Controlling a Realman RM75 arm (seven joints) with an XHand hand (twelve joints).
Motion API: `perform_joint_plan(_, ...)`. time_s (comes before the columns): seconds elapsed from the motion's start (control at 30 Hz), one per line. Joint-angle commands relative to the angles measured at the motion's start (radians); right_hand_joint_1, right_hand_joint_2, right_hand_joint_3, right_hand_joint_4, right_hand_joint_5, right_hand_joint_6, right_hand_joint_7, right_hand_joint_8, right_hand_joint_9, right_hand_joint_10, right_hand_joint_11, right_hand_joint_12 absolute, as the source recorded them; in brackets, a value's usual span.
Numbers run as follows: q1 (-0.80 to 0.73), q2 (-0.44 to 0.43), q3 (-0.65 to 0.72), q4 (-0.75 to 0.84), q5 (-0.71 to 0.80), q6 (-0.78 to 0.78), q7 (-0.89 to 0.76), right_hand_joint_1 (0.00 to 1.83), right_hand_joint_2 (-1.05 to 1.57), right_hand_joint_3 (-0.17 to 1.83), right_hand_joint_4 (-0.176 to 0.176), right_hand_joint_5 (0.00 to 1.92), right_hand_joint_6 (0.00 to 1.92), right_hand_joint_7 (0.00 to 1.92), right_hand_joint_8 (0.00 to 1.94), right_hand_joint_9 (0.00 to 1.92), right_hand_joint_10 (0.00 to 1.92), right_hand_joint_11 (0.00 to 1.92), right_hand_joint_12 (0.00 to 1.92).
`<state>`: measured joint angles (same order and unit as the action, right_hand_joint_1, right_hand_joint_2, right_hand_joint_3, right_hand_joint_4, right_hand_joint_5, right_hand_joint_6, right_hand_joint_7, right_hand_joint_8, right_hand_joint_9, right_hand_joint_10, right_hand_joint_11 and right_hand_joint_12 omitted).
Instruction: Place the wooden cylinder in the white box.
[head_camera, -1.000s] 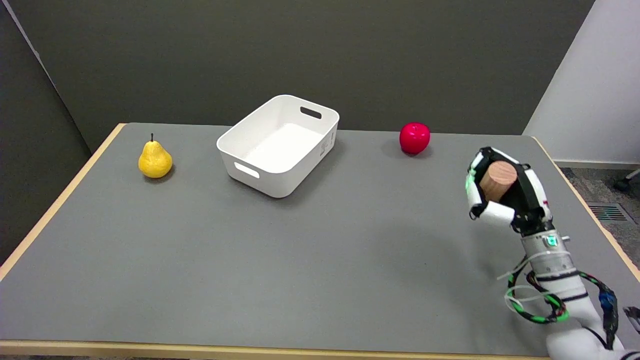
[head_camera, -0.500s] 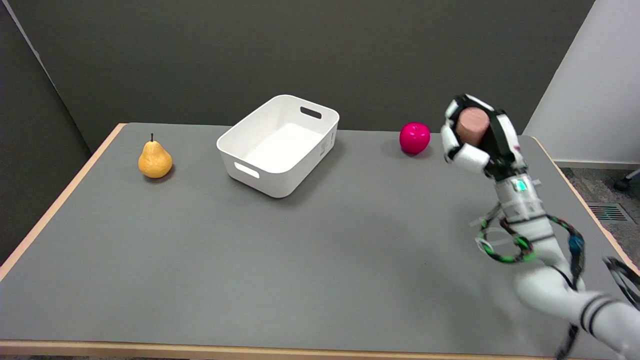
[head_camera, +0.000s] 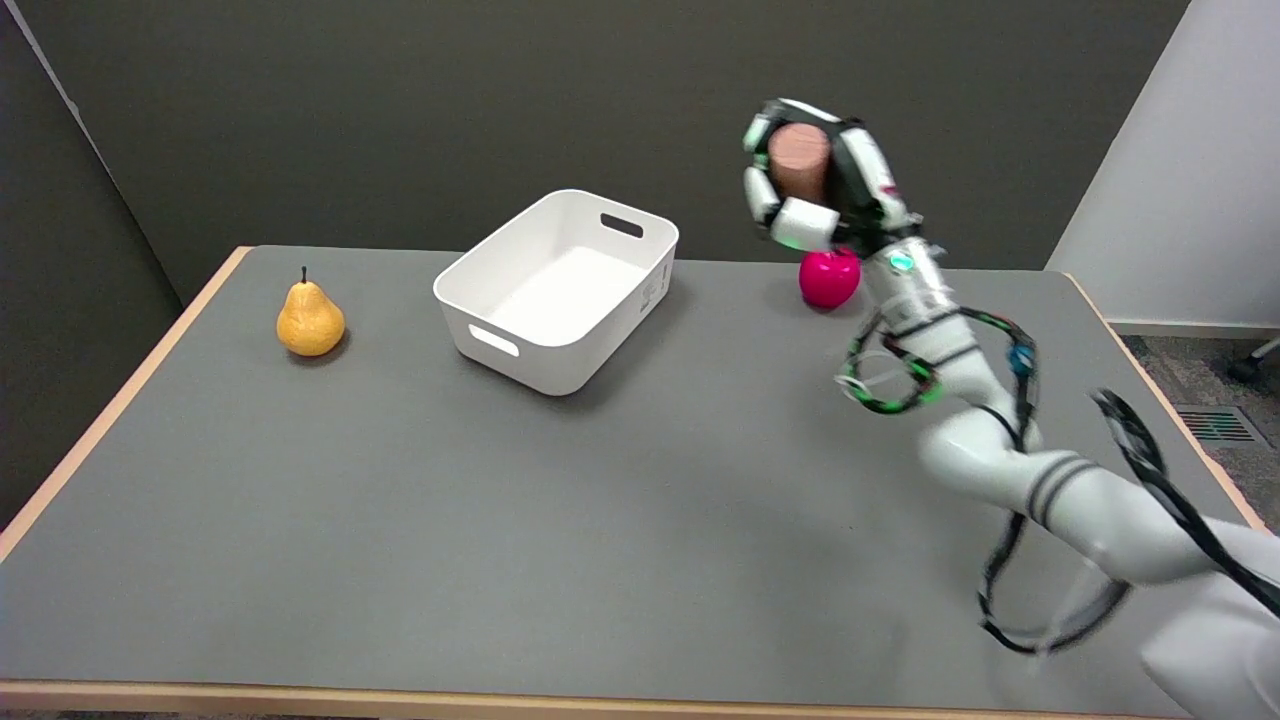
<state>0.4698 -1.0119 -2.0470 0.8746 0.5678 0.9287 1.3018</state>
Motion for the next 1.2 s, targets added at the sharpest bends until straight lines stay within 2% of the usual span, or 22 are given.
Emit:
perform_joint_plan(0.03, 0.38, -0.233, -0.183, -0.226, -0.323, -0.194, 0.094, 1.28, 0.96, 0.91, -0.061, 0.62, 1.57, 0.6, 1.94, 0.9, 1.92, 0.82, 1.92)
perform_joint_plan(0.2, 0.398, -0.275, -0.2, -0.218, -0.363, -0.242, 0.101, 1.27, 0.97, 0.89, -0.057, 0.62, 1.56, 0.59, 1.94, 0.89, 1.92, 0.75, 1.92)
perform_joint_plan(0.27, 0.406, -0.289, -0.21, -0.218, -0.375, -0.262, 0.101, 1.26, 1.0, 0.83, -0.057, 0.61, 1.54, 0.57, 1.94, 0.83, 1.92, 0.64, 1.92)
perform_joint_plan(0.57, 0.407, -0.331, -0.23, -0.209, -0.382, -0.355, 0.09, 1.26, 1.04, 0.77, -0.056, 0.59, 1.53, 0.54, 1.94, 0.78, 1.92, 0.45, 1.92)
perform_joint_plan(0.83, 0.382, -0.367, -0.233, -0.245, -0.375, -0.46, -0.007, 1.24, 1.11, 0.66, -0.062, 0.57, 1.52, 0.5, 1.94, 0.72, 1.92, 0.22, 1.92)
perform_joint_plan(1.03, 0.358, -0.376, -0.231, -0.3, -0.367, -0.491, -0.007, 1.23, 1.15, 0.59, -0.058, 0.56, 1.52, 0.48, 1.94, 0.71, 1.92, 0.15, 1.92)
perform_joint_plan(1.13, 0.355, -0.384, -0.231, -0.333, -0.358, -0.494, -0.007, 1.22, 1.19, 0.53, -0.061, 0.55, 1.5, 0.46, 1.94, 0.59, 1.92, 0.1, 1.92)
perform_joint_plan(1.2, 0.355, -0.388, -0.231, -0.35, -0.358, -0.496, -0.007, 1.22, 1.19, 0.52, -0.063, 0.54, 1.5, 0.45, 1.94, 0.57, 1.92, 0.09, 1.92)
